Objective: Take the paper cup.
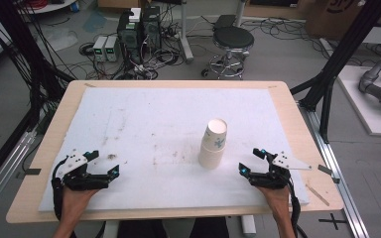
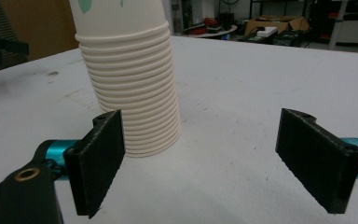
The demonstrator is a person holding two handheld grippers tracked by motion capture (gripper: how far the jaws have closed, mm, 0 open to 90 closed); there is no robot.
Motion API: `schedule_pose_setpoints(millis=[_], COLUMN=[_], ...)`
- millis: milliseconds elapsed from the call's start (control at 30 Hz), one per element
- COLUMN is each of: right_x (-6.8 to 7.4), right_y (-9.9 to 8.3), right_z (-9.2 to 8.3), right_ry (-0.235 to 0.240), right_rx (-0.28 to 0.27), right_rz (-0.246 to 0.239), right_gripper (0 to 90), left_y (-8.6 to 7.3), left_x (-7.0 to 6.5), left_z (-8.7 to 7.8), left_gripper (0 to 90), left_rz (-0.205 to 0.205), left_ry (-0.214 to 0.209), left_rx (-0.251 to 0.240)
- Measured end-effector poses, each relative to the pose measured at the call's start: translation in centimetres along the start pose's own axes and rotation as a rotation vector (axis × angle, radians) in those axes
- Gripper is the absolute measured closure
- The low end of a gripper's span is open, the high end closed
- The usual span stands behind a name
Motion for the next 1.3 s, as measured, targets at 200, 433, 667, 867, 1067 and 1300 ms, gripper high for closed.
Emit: schedule_pose_setpoints(millis=[200, 433, 667, 867, 1067, 1300], right_x=[-0.1, -0.1, -0.1, -0.3, -0.1, 0.5], right_y=[0.0, 0.0, 0.0, 0.0, 1.1, 5.1], right_z=[0.0, 0.0, 0.0, 0.1, -0.5, -1.5], right_ry=[0.007, 0.008, 0.020, 0.049, 0.052, 0.059], right_rx=[0.005, -0.002, 0.001, 0.021, 0.013, 0.033], right_rz=[0.012, 0.013, 0.021, 0.050, 0.036, -0.010], right_gripper=[15.6, 15.6, 15.6, 15.6, 15.6, 15.6], left_y=[0.0, 0.0, 0.0, 0.0, -0.1, -0.1], left_x=[0.0, 0.0, 0.0, 0.0, 0.0, -0.1], left_z=[0.0, 0.0, 0.0, 0.0, 0.1, 0.1], left_gripper=[1.8, 1.9, 1.9, 1.9, 1.9, 1.9], left_rz=[-0.006, -0.002, -0.005, -0.003, -0.003, -0.002], left_ry=[-0.005, -0.004, -0.006, -0.007, -0.011, -0.009], left_rx=[-0.002, -0.006, -0.001, -0.002, 0.012, 0.014])
Point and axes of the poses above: each handheld gripper's, and its own axes: z roughly forward along the jaws, y roughly out of its top, x roughly to its left, the point moved 10 cm from there along z, roughly forward along the jaws, and after that the axes turned 9 degrees about y, right-handed, at the moved point
